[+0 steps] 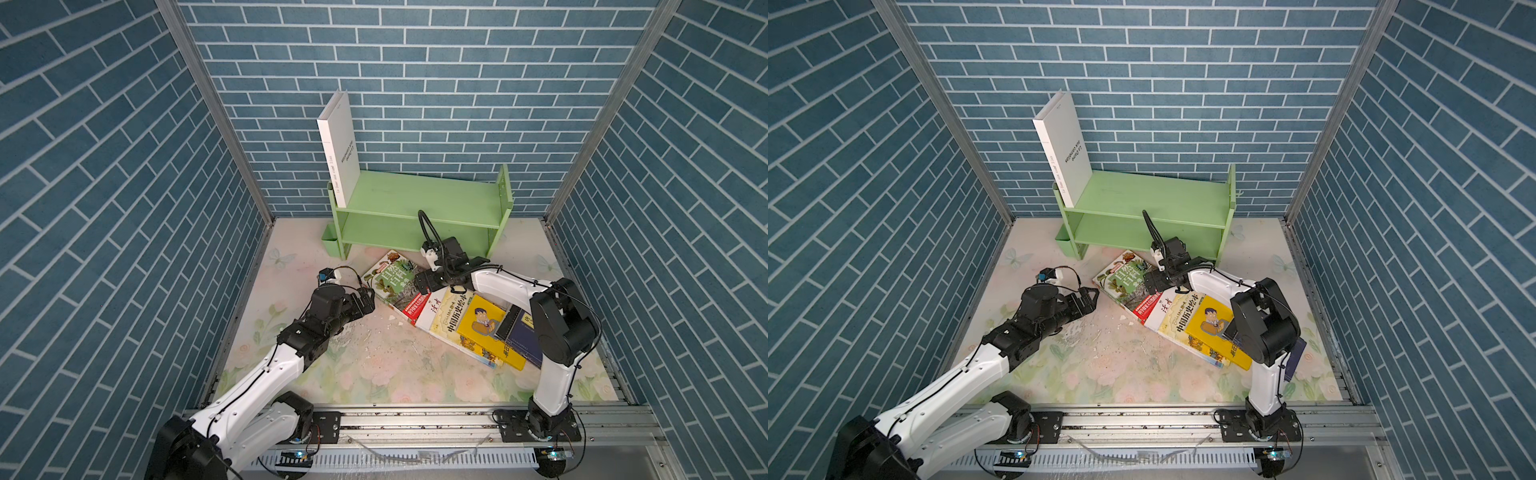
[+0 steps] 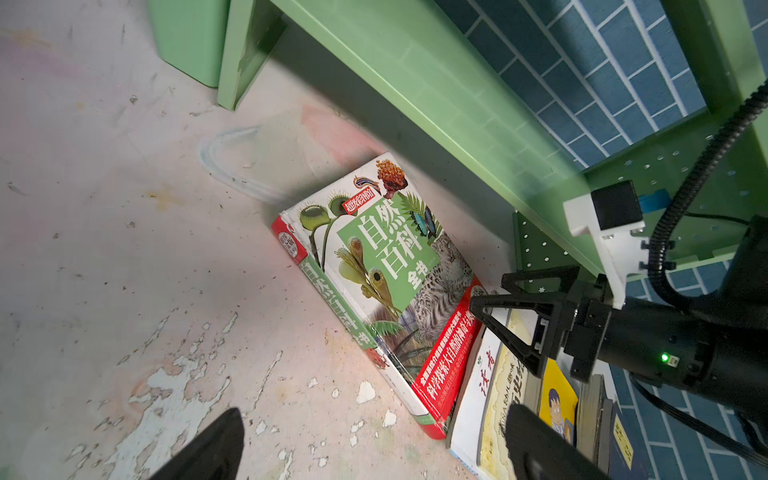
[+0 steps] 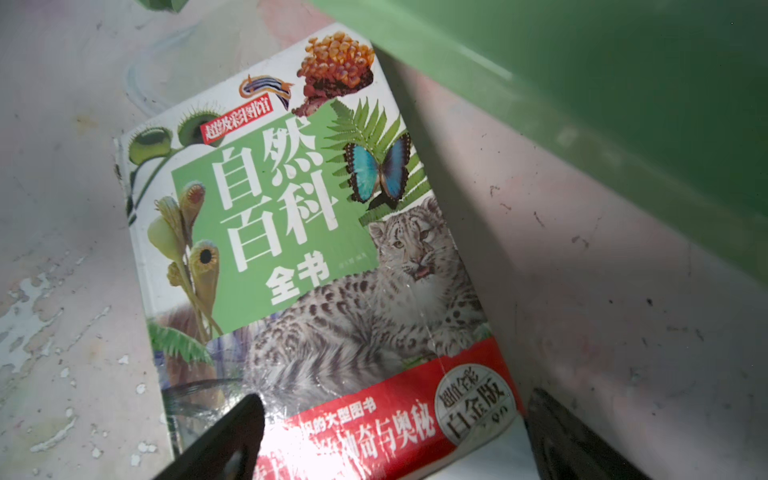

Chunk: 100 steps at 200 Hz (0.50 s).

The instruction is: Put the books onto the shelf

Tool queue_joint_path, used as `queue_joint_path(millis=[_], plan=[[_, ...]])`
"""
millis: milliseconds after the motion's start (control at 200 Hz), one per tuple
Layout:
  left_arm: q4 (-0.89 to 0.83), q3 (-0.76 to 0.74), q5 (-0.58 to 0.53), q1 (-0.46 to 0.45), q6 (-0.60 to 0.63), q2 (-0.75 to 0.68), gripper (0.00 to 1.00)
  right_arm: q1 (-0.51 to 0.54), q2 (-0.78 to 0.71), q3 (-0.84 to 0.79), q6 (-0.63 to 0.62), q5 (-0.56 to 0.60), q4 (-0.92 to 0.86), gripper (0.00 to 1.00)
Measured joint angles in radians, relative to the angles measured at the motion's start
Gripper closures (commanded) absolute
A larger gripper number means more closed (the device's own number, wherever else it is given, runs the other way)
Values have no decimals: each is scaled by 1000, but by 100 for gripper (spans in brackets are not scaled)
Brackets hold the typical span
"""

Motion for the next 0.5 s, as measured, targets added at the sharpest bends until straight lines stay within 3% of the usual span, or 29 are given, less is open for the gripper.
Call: queue_joint_path(millis=[175, 500], plan=[[69, -64, 30, -40, -48, 72, 0, -1, 83, 70, -72, -14, -46, 2], [115, -55, 35, -87, -97, 149, 0, -25, 142, 104, -128, -52, -55, 3]])
